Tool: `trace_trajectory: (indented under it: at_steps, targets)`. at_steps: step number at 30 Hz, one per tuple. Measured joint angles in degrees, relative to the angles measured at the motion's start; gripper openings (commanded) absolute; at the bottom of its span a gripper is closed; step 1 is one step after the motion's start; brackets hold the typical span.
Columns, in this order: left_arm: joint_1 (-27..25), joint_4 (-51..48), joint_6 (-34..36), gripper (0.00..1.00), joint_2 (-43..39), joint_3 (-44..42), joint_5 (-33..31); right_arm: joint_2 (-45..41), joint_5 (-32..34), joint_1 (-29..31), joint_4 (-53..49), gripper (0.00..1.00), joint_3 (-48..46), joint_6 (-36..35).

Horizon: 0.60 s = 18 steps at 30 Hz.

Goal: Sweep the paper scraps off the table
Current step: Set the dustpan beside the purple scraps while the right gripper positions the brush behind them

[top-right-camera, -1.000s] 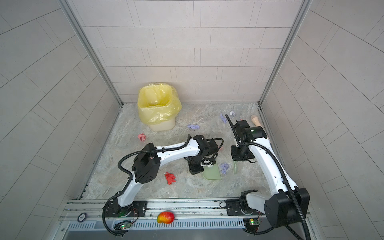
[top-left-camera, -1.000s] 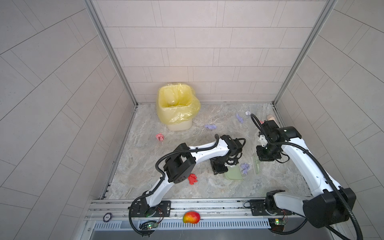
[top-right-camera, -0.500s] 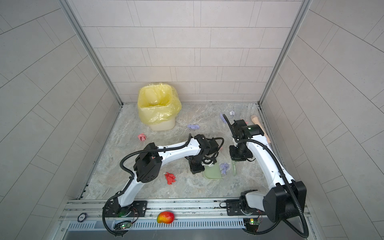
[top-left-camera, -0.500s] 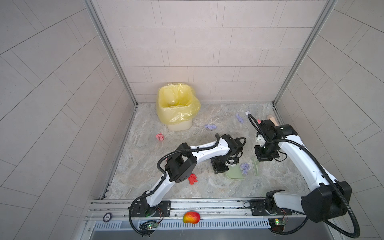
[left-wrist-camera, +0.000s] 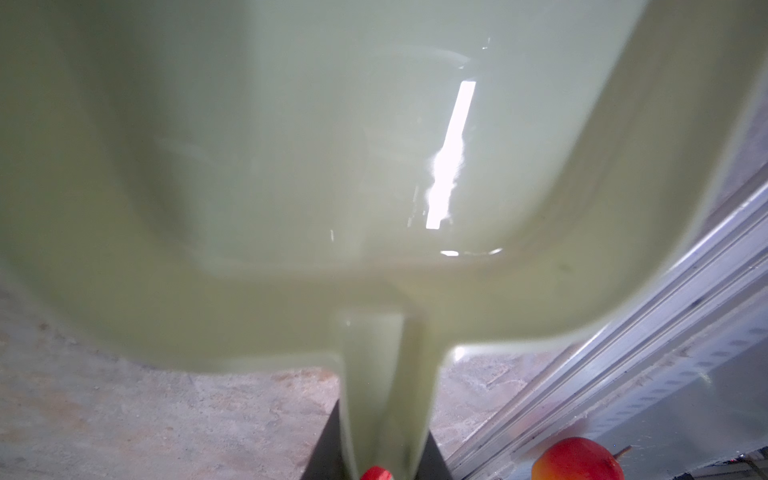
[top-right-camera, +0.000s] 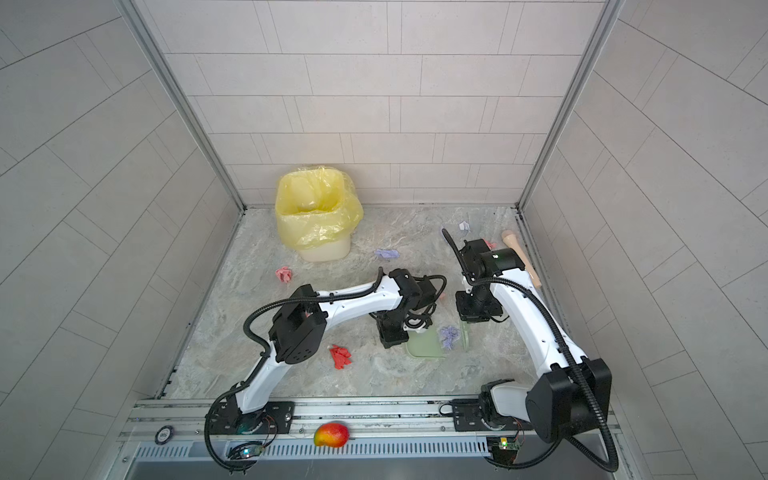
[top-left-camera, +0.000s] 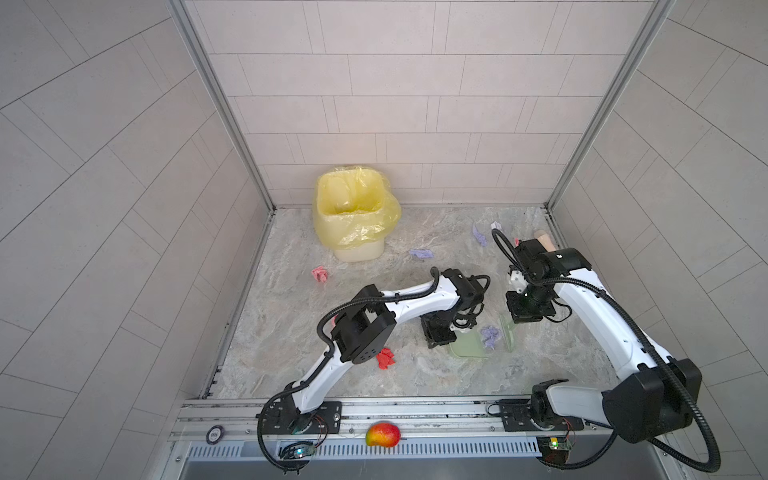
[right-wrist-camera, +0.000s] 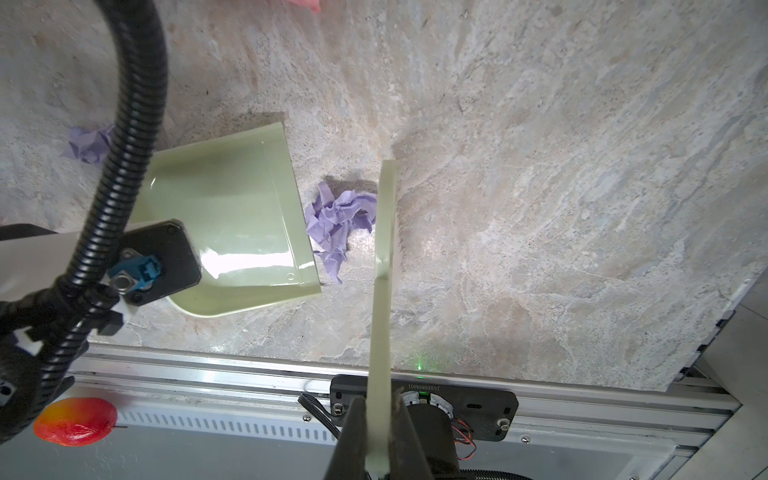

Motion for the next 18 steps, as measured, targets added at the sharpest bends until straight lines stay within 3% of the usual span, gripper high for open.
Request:
trace_trajectory:
  at_steps: [18]
  targets:
    - [0.2,0.0,0.0,0.0,0.0,0.0,0.2,0.6,-8.6,7.6,2.3,0.0,3.0,5.3]
